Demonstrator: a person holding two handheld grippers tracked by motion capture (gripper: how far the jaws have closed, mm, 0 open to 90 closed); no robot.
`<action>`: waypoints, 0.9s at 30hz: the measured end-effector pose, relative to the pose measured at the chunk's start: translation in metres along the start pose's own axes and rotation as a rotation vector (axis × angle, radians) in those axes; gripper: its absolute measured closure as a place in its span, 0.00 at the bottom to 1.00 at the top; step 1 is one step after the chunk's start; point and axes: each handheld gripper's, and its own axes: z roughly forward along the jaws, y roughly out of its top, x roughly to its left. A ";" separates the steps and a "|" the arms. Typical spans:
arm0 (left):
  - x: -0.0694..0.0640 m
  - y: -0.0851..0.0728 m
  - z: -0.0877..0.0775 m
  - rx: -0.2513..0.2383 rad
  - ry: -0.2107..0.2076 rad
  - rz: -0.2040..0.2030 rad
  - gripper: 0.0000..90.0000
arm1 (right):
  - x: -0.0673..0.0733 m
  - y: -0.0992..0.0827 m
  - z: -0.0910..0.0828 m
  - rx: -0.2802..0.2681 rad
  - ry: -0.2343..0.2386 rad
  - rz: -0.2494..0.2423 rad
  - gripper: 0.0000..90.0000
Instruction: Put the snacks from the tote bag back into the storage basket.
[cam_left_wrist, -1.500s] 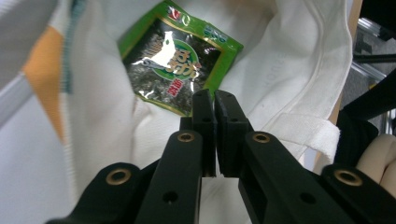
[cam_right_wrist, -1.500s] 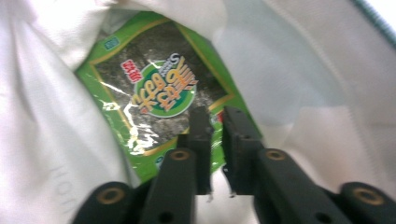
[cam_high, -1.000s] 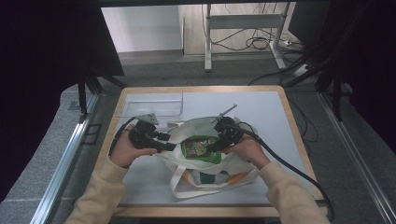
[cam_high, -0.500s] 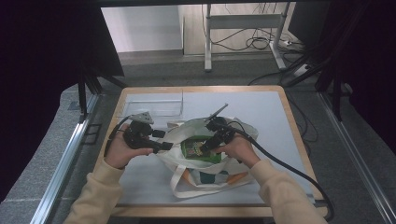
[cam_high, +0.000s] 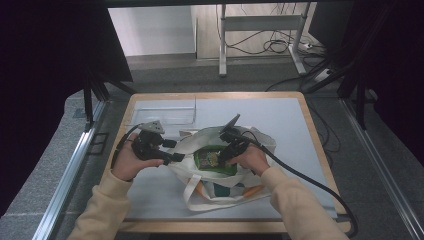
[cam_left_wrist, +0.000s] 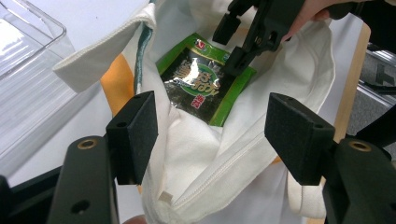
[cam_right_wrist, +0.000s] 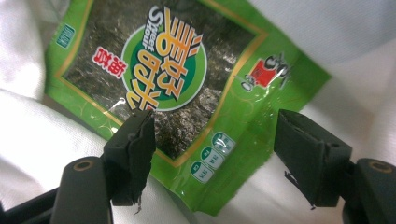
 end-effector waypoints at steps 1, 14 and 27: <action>0.000 0.000 0.000 0.000 0.000 -0.001 0.39 | 0.001 0.000 0.002 0.006 -0.001 0.000 0.33; -0.001 0.000 0.000 0.010 0.000 0.018 0.39 | -0.008 -0.002 0.012 0.031 0.106 0.093 0.59; -0.002 0.000 0.004 0.009 -0.006 0.014 0.39 | -0.011 -0.003 0.005 0.007 0.147 0.128 0.97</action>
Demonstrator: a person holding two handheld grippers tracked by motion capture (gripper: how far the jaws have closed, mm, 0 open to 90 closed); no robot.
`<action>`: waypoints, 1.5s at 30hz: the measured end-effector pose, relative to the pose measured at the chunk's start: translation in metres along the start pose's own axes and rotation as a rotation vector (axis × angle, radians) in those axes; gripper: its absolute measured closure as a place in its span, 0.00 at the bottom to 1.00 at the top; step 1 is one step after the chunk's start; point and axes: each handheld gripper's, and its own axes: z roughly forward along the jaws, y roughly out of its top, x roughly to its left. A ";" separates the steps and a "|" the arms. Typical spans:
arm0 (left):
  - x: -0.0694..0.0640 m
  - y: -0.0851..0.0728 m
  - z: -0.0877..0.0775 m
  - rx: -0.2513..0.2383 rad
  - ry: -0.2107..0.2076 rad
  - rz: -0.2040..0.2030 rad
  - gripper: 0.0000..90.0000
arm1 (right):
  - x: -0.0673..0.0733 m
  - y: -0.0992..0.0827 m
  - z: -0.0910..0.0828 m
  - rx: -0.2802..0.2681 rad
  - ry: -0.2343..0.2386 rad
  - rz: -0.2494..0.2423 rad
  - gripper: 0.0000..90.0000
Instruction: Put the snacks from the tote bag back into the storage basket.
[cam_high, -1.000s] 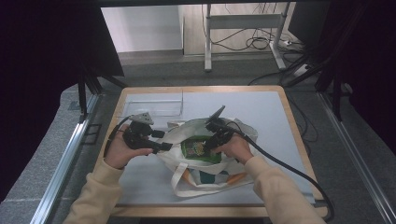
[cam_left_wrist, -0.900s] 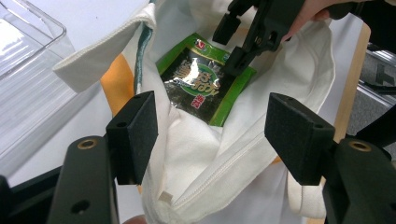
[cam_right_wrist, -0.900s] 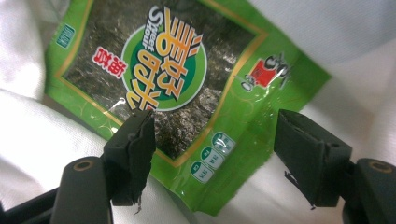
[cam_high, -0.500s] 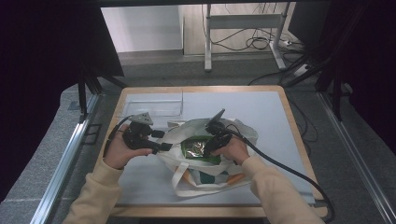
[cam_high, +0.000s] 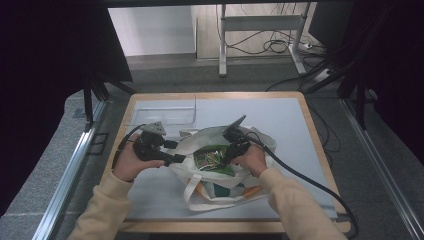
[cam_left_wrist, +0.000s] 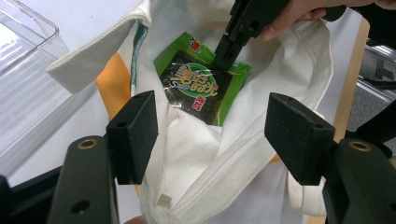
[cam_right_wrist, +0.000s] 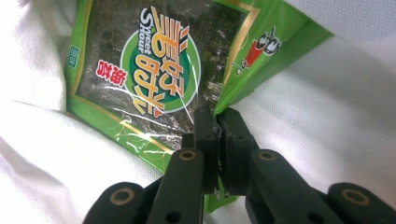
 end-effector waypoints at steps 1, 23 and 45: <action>0.000 0.000 0.000 0.001 0.001 0.001 0.39 | 0.000 0.000 0.000 0.001 -0.003 -0.006 0.97; 0.002 -0.001 0.003 0.013 0.001 -0.003 0.38 | 0.005 -0.012 -0.045 -0.069 -0.033 -0.124 0.99; 0.005 -0.002 -0.002 0.001 0.005 -0.011 0.38 | 0.010 -0.025 -0.096 -0.204 -0.074 -0.302 0.99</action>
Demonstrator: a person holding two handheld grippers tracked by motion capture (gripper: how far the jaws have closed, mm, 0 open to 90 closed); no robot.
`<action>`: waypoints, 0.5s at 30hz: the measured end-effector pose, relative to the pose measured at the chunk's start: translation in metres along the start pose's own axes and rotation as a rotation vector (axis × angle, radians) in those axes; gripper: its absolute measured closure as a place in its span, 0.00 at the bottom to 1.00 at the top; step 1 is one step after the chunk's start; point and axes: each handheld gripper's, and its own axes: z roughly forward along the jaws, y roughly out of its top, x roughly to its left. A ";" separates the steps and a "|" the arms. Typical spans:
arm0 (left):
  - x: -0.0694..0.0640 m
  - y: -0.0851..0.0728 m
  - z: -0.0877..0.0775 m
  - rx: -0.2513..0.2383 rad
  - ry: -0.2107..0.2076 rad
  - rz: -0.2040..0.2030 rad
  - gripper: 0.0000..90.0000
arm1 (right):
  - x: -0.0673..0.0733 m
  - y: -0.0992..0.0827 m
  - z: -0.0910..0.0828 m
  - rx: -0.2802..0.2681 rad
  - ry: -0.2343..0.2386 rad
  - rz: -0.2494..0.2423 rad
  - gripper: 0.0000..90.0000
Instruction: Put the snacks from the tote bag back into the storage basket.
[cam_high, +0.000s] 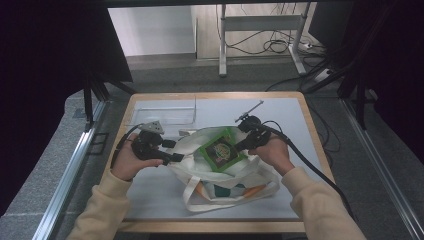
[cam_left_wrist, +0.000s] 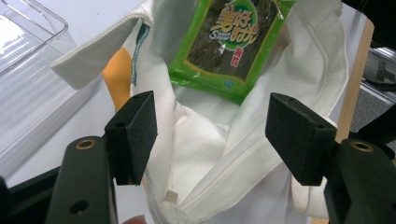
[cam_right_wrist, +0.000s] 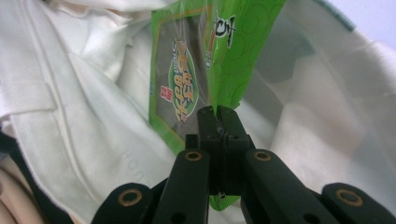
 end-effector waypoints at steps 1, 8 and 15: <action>0.000 0.000 0.000 0.001 0.001 0.000 0.38 | 0.000 0.000 -0.002 -0.007 -0.001 -0.007 0.99; 0.001 0.000 0.001 0.005 0.002 0.000 0.38 | -0.003 -0.001 -0.020 -0.067 0.004 -0.040 0.99; 0.001 0.000 0.001 0.004 0.003 -0.001 0.38 | -0.005 -0.001 -0.031 -0.101 0.022 -0.072 0.99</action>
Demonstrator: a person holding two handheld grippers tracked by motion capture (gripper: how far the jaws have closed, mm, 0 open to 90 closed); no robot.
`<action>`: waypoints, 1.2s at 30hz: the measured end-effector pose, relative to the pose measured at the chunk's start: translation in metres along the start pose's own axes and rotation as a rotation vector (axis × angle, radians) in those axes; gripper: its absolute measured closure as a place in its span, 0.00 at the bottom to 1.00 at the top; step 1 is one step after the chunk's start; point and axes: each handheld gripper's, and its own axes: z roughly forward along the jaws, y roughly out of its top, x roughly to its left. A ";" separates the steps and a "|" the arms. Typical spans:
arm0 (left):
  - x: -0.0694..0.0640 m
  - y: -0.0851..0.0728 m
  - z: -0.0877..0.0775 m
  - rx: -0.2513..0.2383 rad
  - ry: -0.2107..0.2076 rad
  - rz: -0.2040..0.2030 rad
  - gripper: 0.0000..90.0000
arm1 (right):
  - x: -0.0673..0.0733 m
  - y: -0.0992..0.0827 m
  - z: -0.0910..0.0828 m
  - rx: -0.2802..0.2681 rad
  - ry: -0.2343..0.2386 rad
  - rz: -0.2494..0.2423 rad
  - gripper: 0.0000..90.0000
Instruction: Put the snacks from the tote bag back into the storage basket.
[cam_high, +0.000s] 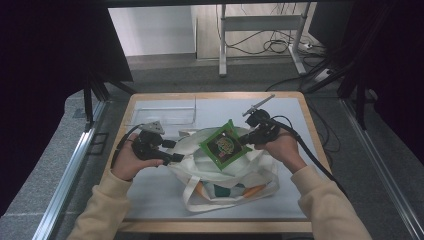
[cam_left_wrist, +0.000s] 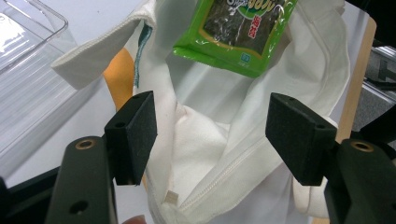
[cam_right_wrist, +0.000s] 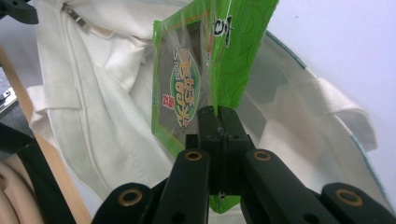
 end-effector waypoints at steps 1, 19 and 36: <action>0.000 0.000 0.000 0.000 0.001 0.002 0.38 | 0.000 0.000 -0.001 -0.006 0.002 -0.010 0.99; -0.001 0.003 -0.003 -0.015 -0.006 0.000 0.38 | -0.003 -0.003 -0.011 -0.089 0.064 -0.131 0.99; -0.005 0.029 0.007 -0.013 -0.043 0.043 0.37 | -0.002 -0.001 -0.016 -0.142 0.112 -0.236 0.99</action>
